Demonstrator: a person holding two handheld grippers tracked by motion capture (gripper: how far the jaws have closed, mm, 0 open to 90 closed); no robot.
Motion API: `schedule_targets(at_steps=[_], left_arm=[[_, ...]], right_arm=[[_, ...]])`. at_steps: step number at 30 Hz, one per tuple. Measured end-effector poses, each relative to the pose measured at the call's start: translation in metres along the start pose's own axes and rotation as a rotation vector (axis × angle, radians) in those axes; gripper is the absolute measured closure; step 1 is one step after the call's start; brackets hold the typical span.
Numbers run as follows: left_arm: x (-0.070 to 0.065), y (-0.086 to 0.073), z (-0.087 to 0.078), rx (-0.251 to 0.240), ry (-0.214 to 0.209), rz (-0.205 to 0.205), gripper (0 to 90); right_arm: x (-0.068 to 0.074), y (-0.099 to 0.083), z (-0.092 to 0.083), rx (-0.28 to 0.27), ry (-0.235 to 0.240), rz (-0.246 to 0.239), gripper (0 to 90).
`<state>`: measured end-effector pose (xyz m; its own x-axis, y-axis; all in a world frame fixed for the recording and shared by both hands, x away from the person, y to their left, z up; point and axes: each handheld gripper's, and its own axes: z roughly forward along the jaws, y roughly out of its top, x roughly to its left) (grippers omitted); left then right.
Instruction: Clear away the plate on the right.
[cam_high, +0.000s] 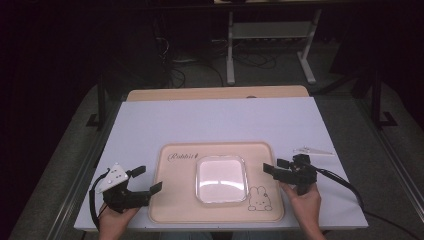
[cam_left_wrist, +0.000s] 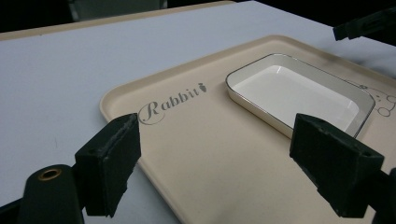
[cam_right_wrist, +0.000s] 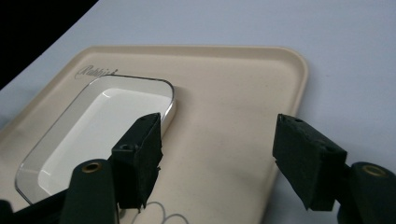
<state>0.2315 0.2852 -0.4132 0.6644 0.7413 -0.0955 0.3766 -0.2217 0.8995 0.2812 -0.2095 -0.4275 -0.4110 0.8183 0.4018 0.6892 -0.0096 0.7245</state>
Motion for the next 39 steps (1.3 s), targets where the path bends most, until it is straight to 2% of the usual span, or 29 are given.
schedule_targets(at_steps=[3, 7, 16, 21, 35, 39], left_arm=[[0.000, 0.000, 0.000, 0.001, 0.001, 0.000, 16.4], [-0.001, 0.000, 0.001, -0.001, 0.002, 0.000, 16.4], [0.000, 0.000, 0.001, 0.003, 0.003, 0.000, 16.4], [-0.001, 0.000, 0.001, 0.003, 0.005, 0.000, 16.4], [-0.002, -0.001, 0.002, 0.010, 0.003, 0.002, 16.4], [-0.002, -0.001, 0.002, 0.011, 0.002, 0.003, 16.4]], right_arm=[[-0.003, 0.002, -0.003, -0.006, -0.008, -0.024, 30.3], [-0.009, 0.005, -0.006, -0.018, -0.001, -0.028, 29.0], [-0.016, 0.009, -0.018, -0.037, -0.019, -0.067, 29.5], [-0.020, 0.010, -0.026, -0.036, -0.055, -0.112, 29.1], [-0.033, 0.009, -0.049, -0.067, -0.112, -0.173, 26.1], [-0.037, 0.007, -0.054, -0.073, -0.121, -0.177, 25.5]])
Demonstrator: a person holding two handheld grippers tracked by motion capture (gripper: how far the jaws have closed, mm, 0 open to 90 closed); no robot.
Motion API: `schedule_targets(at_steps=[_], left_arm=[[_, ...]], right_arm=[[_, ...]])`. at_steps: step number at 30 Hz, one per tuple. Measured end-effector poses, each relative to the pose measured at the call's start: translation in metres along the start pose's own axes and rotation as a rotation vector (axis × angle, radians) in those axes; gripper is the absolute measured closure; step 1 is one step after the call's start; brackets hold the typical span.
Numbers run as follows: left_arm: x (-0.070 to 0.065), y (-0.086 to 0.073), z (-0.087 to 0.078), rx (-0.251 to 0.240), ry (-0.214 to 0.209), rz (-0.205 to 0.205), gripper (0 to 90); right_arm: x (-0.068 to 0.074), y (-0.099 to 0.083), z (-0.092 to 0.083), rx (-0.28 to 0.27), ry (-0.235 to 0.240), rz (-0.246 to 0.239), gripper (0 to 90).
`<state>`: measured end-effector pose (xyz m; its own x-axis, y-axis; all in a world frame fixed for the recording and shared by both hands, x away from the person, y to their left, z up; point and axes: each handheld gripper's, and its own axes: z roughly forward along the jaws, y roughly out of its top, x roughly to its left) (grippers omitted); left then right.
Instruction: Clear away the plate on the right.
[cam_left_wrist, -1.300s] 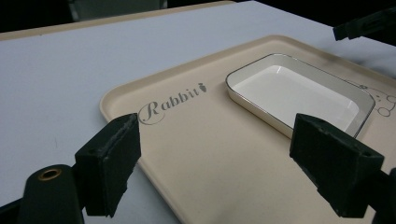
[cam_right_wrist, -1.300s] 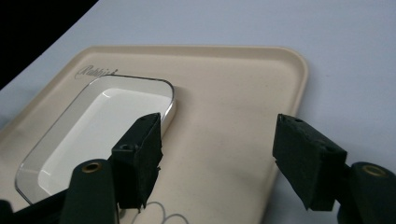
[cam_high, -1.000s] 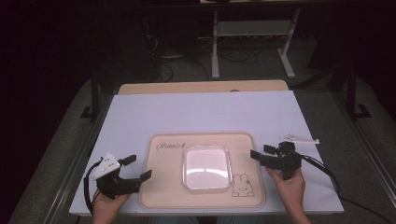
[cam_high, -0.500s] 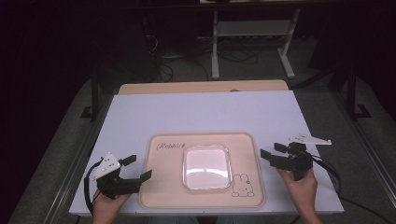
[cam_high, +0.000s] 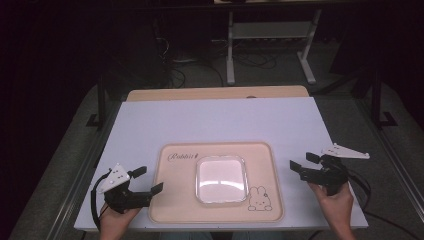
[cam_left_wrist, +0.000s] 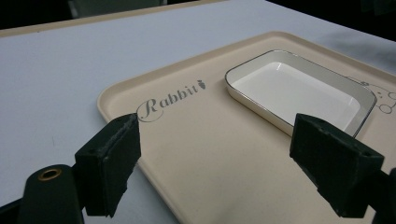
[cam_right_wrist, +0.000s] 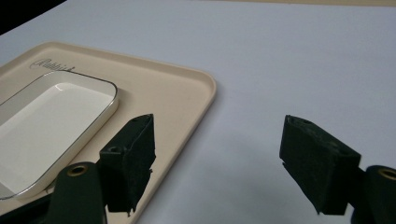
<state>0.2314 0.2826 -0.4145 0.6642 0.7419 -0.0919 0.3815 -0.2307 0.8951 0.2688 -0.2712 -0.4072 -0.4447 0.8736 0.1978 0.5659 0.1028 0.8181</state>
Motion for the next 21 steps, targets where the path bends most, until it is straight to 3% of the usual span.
schedule_targets(at_steps=[21], left_arm=[[0.000, 0.000, 0.001, 0.003, -0.002, -0.001, 16.4]], right_arm=[[-0.012, -0.013, -0.019, -0.014, -0.040, -0.029, 24.4]])
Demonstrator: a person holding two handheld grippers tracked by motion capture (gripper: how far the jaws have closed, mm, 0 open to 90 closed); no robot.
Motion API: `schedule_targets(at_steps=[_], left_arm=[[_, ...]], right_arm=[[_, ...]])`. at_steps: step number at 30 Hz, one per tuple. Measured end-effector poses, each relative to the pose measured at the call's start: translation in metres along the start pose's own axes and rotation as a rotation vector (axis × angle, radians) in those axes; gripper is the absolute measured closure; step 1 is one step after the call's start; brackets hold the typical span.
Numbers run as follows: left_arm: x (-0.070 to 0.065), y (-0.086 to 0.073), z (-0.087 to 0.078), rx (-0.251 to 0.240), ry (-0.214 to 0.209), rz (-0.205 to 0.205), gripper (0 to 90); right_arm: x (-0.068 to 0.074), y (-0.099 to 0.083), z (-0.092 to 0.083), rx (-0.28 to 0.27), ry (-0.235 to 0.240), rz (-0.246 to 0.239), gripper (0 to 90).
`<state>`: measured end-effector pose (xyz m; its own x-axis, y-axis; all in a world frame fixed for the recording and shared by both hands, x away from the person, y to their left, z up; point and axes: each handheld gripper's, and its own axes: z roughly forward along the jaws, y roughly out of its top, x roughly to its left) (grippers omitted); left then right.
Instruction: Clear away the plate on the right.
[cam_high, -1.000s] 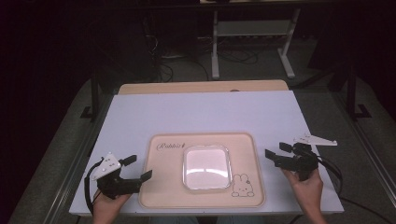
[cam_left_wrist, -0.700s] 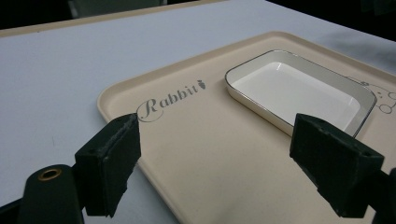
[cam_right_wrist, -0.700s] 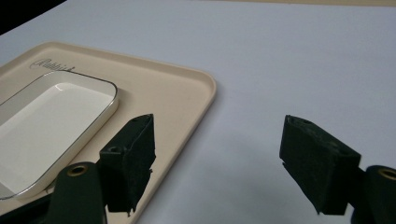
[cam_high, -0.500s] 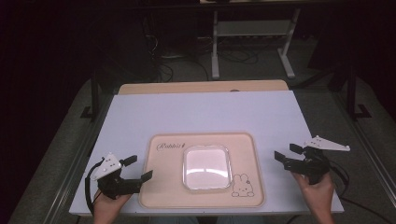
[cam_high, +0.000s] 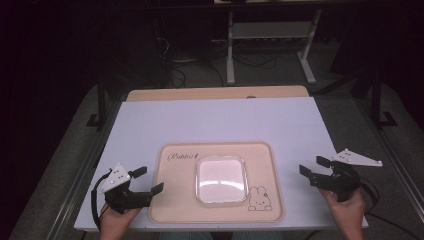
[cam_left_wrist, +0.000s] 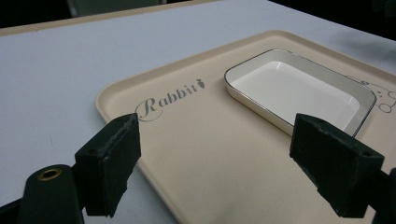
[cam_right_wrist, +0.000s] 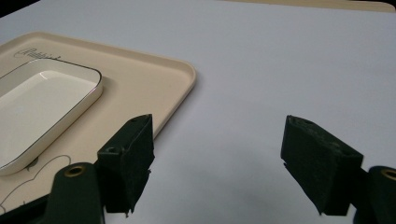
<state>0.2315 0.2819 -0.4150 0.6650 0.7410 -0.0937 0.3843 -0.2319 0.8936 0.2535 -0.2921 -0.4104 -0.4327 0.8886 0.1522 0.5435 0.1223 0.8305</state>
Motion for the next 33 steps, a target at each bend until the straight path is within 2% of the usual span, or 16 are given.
schedule_targets(at_steps=[12, 20, 28, 33], left_arm=[[-0.001, 0.000, 0.001, 0.002, -0.005, -0.001, 16.4], [-0.002, 0.001, -0.001, 0.000, -0.015, -0.006, 16.4], [-0.002, 0.001, 0.000, -0.002, -0.022, -0.003, 16.4], [-0.002, 0.001, 0.000, -0.002, -0.025, -0.003, 16.4]], right_arm=[[-0.002, -0.014, -0.004, -0.001, -0.024, -0.019, 23.8], [0.008, -0.017, -0.005, -0.011, -0.021, -0.063, 23.3], [0.019, -0.012, -0.008, -0.061, -0.053, -0.136, 22.2], [0.022, -0.010, -0.009, -0.094, -0.064, -0.146, 21.4]])
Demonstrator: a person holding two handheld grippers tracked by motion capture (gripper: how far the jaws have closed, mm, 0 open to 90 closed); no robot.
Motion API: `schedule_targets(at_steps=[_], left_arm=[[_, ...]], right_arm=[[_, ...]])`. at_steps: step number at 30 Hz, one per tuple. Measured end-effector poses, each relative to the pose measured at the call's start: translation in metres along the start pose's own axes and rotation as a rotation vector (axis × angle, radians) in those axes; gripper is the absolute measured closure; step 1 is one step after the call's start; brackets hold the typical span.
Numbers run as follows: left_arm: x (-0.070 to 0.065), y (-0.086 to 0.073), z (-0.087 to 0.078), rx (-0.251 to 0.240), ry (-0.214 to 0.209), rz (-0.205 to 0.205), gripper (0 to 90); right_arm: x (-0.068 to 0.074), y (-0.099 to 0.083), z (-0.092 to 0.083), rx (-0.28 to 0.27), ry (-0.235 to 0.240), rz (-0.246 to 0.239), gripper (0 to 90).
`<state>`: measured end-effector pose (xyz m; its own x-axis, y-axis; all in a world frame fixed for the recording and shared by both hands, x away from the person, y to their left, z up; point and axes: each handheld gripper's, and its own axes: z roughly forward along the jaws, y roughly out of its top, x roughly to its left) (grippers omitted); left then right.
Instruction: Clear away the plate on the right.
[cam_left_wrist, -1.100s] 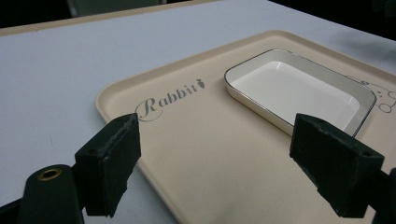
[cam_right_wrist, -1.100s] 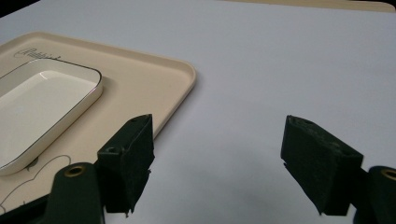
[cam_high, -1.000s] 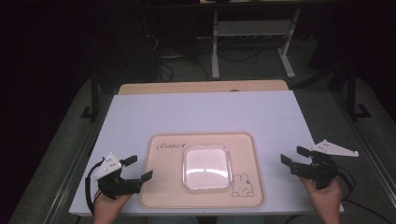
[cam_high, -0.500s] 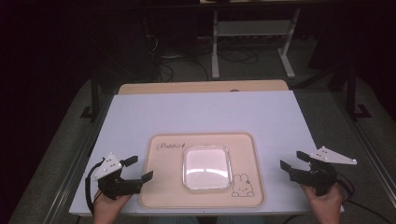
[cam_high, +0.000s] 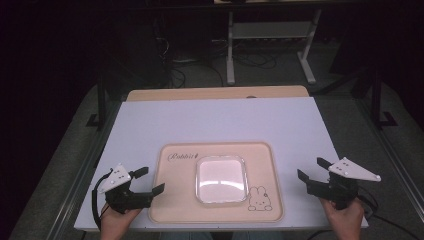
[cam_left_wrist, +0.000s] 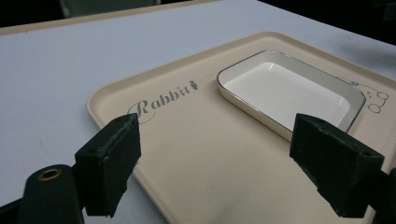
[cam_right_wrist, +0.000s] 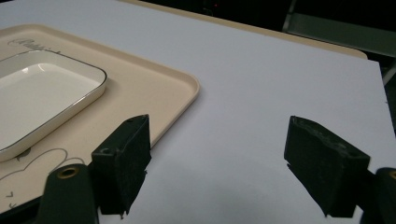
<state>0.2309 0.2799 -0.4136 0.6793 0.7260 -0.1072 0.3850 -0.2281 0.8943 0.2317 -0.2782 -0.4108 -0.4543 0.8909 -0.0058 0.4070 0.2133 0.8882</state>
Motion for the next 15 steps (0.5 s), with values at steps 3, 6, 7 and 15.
schedule_targets(at_steps=[3, 6, 7, 15], left_arm=[[-0.0001, 0.0002, -0.0005, -0.003, -0.001, 0.002, 16.4], [0.0001, 0.0002, -0.0008, -0.005, -0.001, 0.001, 16.4], [0.0001, 0.0003, -0.0010, -0.005, -0.001, 0.002, 16.4], [0.0005, 0.0004, -0.0015, -0.005, 0.002, 0.006, 16.4]], right_arm=[[-0.0004, 0.0003, -0.0004, -0.008, -0.006, 0.000, 20.6], [-0.0002, 0.0001, -0.0002, -0.005, -0.008, -0.002, 20.0], [0.0000, 0.0000, -0.0003, -0.003, -0.009, -0.004, 19.6], [0.0002, -0.0006, -0.0002, 0.006, -0.012, -0.013, 17.7]])
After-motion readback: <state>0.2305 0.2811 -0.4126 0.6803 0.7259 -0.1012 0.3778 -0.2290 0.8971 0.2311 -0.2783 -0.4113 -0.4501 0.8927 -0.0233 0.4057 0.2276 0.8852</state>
